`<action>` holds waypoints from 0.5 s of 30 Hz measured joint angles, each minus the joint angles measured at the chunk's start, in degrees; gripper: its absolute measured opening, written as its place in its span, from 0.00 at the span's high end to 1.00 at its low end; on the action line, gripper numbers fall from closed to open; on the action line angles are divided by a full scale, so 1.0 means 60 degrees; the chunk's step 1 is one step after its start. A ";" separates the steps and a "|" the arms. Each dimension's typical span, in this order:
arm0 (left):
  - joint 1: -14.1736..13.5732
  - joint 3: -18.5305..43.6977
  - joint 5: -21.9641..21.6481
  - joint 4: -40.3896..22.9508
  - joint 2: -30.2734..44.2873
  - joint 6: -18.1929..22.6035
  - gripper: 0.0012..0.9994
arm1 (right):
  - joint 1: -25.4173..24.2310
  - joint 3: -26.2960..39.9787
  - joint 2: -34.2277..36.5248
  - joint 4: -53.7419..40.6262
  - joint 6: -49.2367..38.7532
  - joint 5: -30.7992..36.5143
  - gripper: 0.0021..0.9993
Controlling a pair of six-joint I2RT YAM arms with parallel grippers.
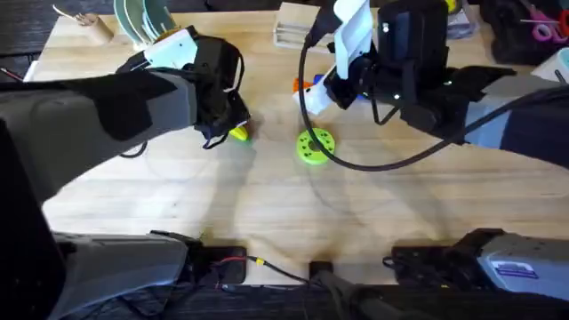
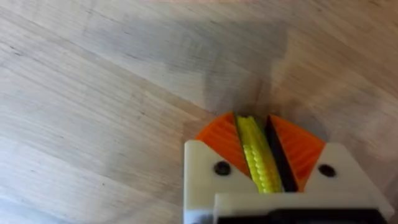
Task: Pick up the gripper from the table and insert it into the empty holder that is missing its gripper. Then pick up a screw, insert it into the mounting hole, and use the screwdriver to tighten it. Finally, clean up the table by picking up the vegetable and placing it into the bucket.
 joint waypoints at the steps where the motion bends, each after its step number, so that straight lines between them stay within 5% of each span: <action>1: 0.0000 0.0000 0.0019 0.0000 0.0002 0.0001 0.68 | 0.0000 0.0000 -0.0001 0.0000 0.0001 0.0000 0.01; 3: 0.0000 0.0000 0.0036 0.0000 0.0000 -0.0001 0.70 | 0.0000 0.0000 -0.0001 0.0000 0.0001 0.0000 0.01; 7: 0.0000 0.0047 0.0209 0.0171 0.0012 -0.0036 0.98 | 0.0000 0.0000 -0.0001 0.0000 -0.0003 0.0000 0.01; 15: 0.0007 0.0137 0.0427 0.0058 0.0037 -0.0036 0.98 | 0.0000 0.0000 -0.0001 -0.0003 0.0000 0.0000 0.01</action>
